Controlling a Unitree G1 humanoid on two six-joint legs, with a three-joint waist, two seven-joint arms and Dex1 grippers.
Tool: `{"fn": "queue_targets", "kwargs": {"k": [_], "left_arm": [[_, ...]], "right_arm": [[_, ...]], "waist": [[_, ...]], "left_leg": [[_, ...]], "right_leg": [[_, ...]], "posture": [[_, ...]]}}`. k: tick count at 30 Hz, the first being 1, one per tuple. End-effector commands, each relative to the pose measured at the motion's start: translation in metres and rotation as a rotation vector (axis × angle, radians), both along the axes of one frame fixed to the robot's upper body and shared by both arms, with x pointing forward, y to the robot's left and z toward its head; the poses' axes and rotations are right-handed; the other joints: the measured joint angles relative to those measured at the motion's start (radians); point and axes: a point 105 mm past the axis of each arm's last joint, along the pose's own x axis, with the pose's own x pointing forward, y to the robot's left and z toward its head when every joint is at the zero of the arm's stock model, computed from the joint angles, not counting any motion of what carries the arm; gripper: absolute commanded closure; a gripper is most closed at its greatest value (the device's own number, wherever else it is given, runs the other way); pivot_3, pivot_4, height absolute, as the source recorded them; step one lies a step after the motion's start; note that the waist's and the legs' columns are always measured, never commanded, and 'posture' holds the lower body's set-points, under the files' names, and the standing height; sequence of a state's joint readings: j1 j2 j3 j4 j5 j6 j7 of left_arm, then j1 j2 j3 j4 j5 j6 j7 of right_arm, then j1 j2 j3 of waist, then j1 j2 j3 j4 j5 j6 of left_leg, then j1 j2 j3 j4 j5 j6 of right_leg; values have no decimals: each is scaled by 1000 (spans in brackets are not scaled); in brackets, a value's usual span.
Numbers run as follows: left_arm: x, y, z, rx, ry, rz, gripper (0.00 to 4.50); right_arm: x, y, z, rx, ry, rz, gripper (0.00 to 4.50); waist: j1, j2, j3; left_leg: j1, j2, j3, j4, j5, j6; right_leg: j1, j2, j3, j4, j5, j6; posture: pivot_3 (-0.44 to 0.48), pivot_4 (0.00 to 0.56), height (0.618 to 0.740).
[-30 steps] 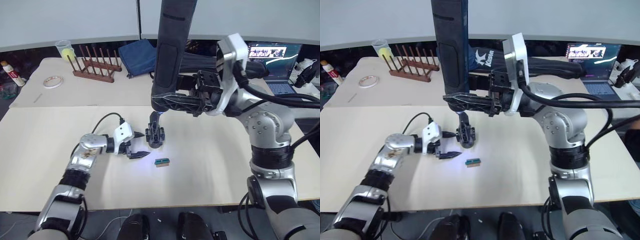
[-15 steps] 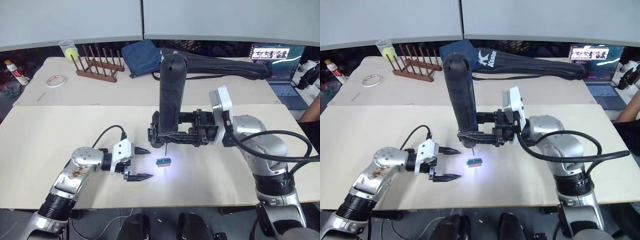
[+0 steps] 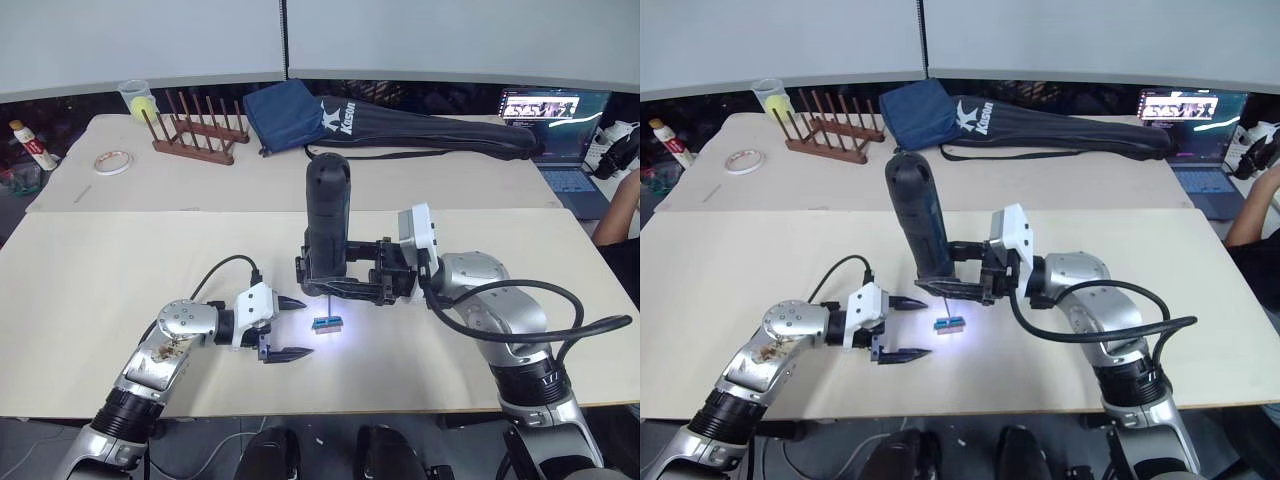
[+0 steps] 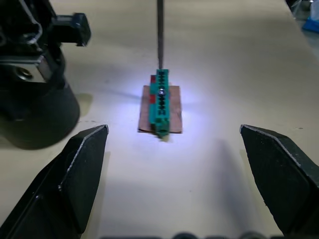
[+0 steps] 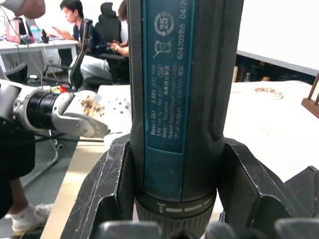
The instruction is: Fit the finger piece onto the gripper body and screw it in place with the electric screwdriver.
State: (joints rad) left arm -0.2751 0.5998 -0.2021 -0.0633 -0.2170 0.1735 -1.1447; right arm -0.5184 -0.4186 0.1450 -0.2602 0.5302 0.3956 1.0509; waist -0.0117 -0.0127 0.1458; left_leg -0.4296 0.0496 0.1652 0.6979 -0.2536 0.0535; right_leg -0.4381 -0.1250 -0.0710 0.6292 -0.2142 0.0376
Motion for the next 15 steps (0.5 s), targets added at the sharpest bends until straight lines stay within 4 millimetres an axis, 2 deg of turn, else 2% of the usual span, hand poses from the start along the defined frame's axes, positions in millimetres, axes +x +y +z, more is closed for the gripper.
{"fn": "queue_targets", "kwargs": {"k": [1,15], "left_arm": [[1,-4,6,-9,-37,-18,0],[4,-6,6,-9,-48,-11,0]], "right_arm": [[-5,0,13,40,-67,18,2572],[-4,2,13,47,-44,27,2572]], "waist": [[0,0,0],[0,0,0]], "left_leg": [[0,0,0,0,0,0],[0,0,0,0,0,0]], "right_leg": [[0,0,0,0,0,0],[0,0,0,0,0,0]], "posture": [[0,150,740],[0,150,740]]}}
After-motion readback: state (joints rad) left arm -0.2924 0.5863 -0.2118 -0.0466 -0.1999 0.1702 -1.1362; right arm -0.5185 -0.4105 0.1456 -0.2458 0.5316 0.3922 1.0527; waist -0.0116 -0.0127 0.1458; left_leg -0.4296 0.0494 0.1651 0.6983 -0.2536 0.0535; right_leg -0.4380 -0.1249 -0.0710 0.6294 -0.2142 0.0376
